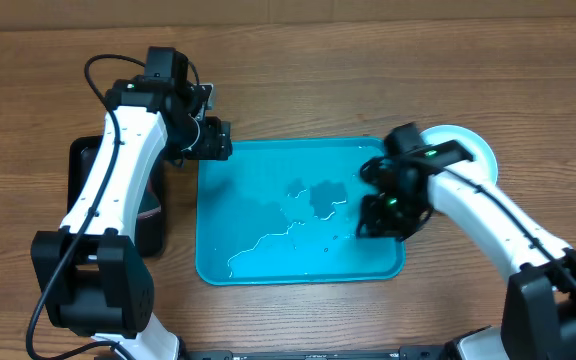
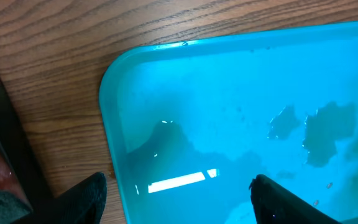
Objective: Clean dirty plates on tray and stack at the side
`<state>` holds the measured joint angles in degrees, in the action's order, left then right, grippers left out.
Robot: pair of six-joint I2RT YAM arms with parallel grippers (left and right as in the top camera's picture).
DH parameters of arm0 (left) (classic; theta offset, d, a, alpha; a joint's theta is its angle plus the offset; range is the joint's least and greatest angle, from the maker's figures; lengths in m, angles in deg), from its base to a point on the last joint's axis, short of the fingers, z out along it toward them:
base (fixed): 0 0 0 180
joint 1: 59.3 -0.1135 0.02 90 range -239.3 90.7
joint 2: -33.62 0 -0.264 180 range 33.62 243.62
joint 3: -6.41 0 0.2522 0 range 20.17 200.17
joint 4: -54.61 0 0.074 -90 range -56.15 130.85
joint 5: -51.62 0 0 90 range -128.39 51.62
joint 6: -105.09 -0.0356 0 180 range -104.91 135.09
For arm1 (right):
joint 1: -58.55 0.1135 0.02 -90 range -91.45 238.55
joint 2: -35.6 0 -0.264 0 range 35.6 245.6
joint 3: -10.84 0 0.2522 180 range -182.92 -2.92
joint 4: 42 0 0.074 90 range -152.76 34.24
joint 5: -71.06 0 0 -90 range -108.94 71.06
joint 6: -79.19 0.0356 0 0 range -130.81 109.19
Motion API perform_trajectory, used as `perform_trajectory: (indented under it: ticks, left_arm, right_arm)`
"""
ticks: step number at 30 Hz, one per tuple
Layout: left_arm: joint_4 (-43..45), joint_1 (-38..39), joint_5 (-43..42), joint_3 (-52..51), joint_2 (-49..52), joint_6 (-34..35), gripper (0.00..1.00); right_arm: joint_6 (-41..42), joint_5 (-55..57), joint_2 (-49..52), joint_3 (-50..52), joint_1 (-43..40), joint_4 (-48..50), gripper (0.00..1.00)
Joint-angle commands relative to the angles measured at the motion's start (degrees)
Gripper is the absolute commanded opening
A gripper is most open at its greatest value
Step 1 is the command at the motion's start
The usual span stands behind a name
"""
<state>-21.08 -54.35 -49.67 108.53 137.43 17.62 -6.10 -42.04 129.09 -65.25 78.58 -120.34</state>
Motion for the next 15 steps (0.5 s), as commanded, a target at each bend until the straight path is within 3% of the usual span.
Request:
perform_trajectory:
  ticks: [1, 15]
  left_arm:
    - [0.4, 0.4, 2.6, 0.9, -1.1, 2.5, 0.75]
    - [0.7, 0.2, 4.3, 0.9, -1.1, 2.9, 0.8]
  right_arm:
    - [2.4, -2.1, -0.1, 0.4, 6.0, 0.0, 0.35]
    - [13.6, 0.2, 0.0, 8.1, 25.4, 9.2, 0.36]
